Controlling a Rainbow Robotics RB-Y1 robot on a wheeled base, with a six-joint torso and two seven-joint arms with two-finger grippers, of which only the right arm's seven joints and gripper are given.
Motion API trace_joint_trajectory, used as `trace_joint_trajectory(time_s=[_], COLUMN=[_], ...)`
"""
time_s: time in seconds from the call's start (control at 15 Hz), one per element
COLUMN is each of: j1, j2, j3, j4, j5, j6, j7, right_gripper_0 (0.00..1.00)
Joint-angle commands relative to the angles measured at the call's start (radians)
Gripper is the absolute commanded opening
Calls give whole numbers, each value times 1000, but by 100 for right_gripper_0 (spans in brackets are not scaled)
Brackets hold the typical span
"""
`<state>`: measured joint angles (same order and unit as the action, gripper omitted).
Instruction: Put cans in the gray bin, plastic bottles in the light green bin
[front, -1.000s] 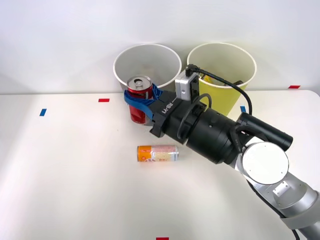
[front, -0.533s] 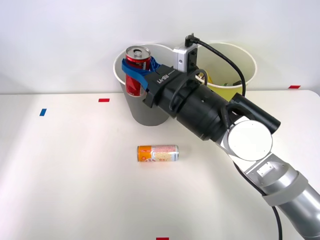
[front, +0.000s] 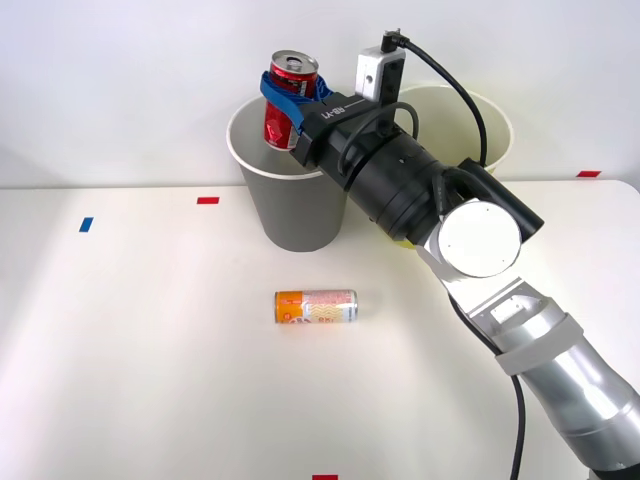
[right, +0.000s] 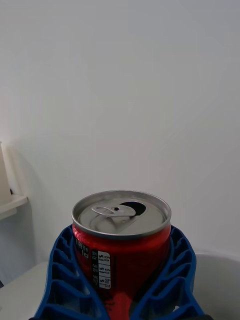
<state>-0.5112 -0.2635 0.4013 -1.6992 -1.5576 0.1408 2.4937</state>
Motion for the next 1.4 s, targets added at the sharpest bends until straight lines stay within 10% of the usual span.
trace_joint_trajectory(time_s=[0.07, 0.67, 0.87, 1.4], j1=[-55, -185, -185, -136], j2=[26, 47, 47, 4], j3=[-19, -22, -15, -10], j4=[90, 259, 259, 167], j5=[21, 24, 24, 24], j6=[0, -14, -12, -1], j7=[5, 4, 7, 25], right_gripper_0=[0, 3, 100, 100])
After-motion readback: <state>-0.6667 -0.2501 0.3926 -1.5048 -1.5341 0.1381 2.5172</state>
